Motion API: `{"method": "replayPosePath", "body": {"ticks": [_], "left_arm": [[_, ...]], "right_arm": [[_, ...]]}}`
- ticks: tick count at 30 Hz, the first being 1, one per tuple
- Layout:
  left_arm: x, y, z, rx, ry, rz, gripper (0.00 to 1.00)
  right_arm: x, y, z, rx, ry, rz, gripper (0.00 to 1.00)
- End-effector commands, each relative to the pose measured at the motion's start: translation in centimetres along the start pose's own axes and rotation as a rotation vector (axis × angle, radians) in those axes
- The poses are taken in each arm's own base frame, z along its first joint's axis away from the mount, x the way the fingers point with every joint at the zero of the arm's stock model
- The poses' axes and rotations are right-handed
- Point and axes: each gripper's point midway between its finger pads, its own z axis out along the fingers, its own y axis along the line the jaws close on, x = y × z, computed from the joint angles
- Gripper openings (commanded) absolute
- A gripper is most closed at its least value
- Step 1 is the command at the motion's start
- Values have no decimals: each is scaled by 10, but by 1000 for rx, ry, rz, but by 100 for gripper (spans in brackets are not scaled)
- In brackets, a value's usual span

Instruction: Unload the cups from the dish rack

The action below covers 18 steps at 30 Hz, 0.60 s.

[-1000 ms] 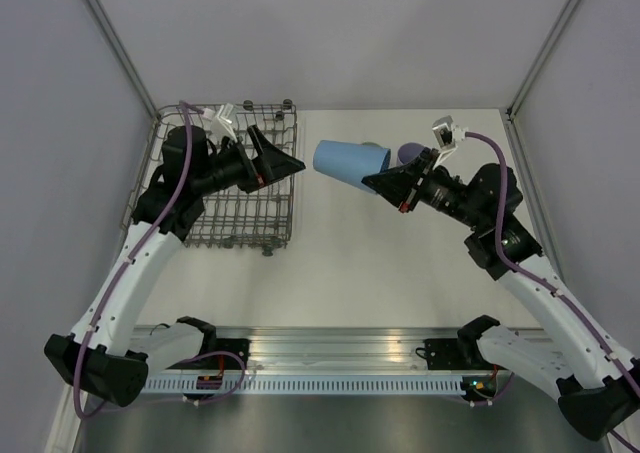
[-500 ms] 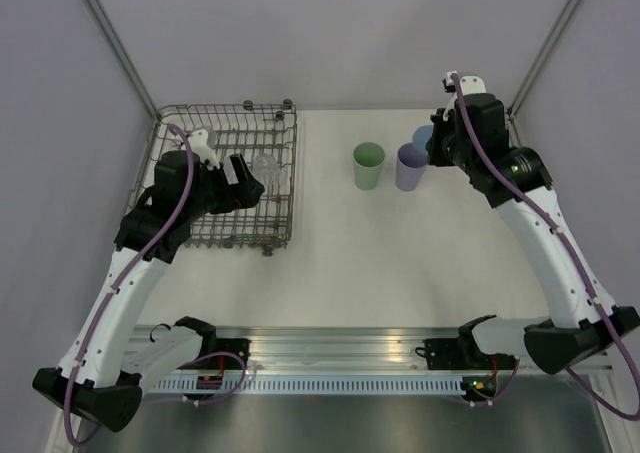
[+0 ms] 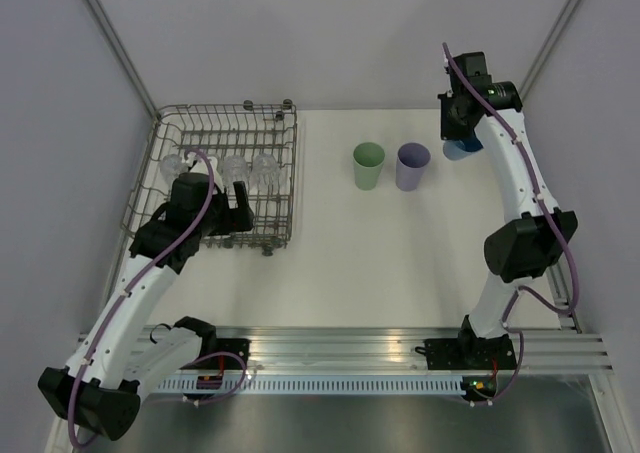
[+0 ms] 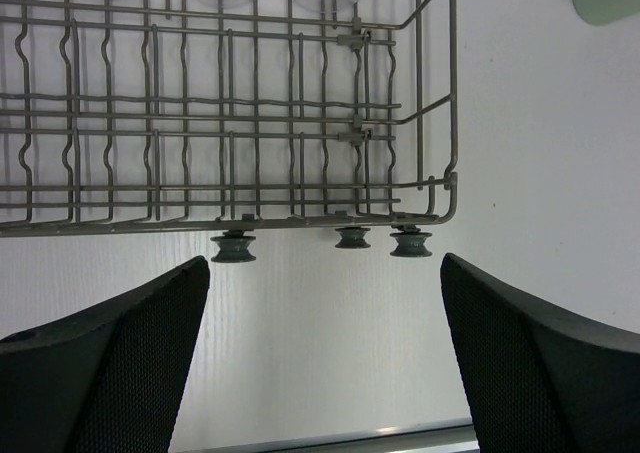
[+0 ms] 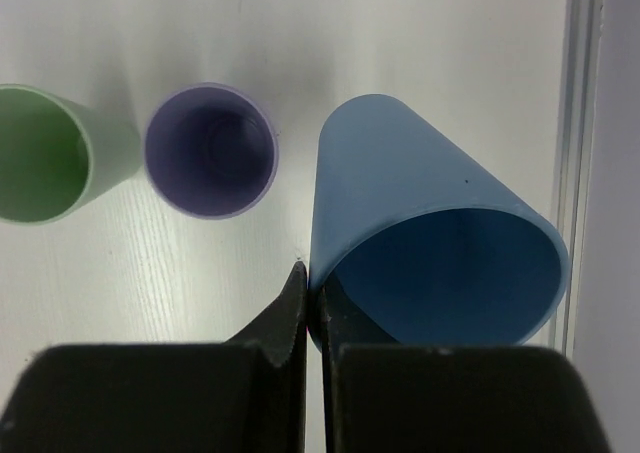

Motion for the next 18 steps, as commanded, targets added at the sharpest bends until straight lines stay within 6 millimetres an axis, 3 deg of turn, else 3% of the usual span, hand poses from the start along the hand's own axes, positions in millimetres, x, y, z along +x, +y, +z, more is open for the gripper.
{"method": "replayPosePath", "body": {"ticks": [1,9,12,18], "left_arm": [[-7,1,-4,14,-65,34,100],[-5,-4,-2,43,-55,37,100],[-5,-5,-3,50,-60,36,100],[-3,-6,-3,55,-57,37,100]], "right_arm": [[16,-21,25,15,131,-15,1],[40,-23,79,6,259,-23,0],[50,-19,94,-3,303,-22,0],[52,-14,115,-14,337,-27,0]]}}
